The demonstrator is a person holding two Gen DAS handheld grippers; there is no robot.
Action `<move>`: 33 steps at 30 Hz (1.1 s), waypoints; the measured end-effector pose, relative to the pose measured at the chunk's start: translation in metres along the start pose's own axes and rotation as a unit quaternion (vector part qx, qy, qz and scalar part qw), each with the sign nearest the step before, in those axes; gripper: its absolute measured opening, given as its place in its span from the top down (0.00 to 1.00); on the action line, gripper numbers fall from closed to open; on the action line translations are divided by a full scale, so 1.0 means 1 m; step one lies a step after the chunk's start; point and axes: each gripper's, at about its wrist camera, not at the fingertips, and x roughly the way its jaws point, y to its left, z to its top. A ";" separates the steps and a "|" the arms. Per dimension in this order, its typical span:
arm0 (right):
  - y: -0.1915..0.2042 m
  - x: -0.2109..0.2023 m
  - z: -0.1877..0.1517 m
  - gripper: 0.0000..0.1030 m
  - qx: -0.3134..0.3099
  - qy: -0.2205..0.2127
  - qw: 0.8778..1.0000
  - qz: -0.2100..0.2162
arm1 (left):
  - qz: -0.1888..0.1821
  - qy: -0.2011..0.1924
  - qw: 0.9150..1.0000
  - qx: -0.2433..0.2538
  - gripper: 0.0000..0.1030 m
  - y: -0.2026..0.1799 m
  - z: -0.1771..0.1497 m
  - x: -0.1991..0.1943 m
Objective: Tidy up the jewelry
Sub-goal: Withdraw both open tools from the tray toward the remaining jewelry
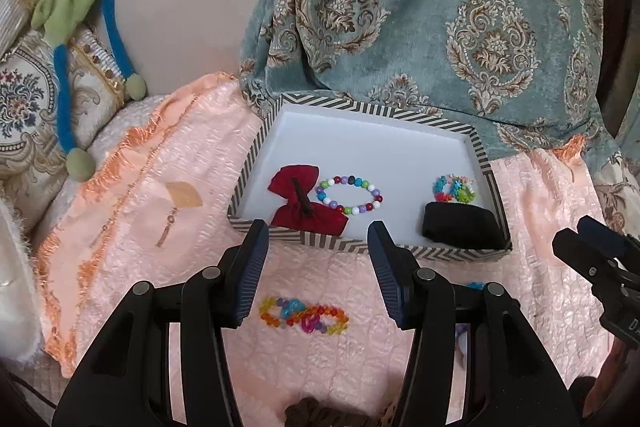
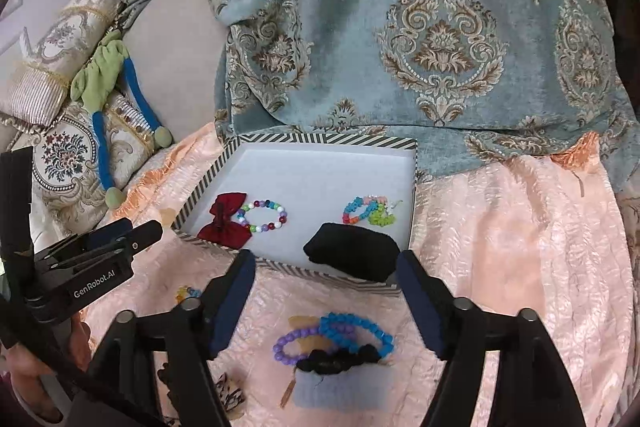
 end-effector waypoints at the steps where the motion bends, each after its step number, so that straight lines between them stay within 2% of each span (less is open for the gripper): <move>1: 0.002 -0.003 -0.002 0.30 -0.004 -0.001 1.000 0.000 | -0.001 -0.001 1.000 0.000 0.50 0.000 -0.002 -0.004; 10: 0.012 -0.029 -0.015 0.30 -0.016 -0.014 1.000 -0.002 | -0.007 -0.011 1.000 0.004 0.50 0.001 -0.016 -0.030; 16: 0.013 -0.044 -0.024 0.30 -0.023 -0.010 1.000 -0.004 | -0.026 -0.008 1.000 -0.002 0.50 0.005 -0.024 -0.049; 19: 0.013 -0.050 -0.030 0.30 -0.025 -0.008 1.000 -0.002 | -0.038 -0.007 0.999 -0.002 0.45 0.006 -0.030 -0.058; 26: 0.013 -0.062 -0.040 0.30 -0.034 -0.006 0.999 0.005 | -0.077 0.017 0.997 0.006 0.36 0.006 -0.047 -0.069; 33: -0.006 -0.054 -0.047 0.30 -0.024 0.013 1.000 -0.003 | -0.106 0.056 0.993 0.020 0.34 0.006 -0.077 -0.067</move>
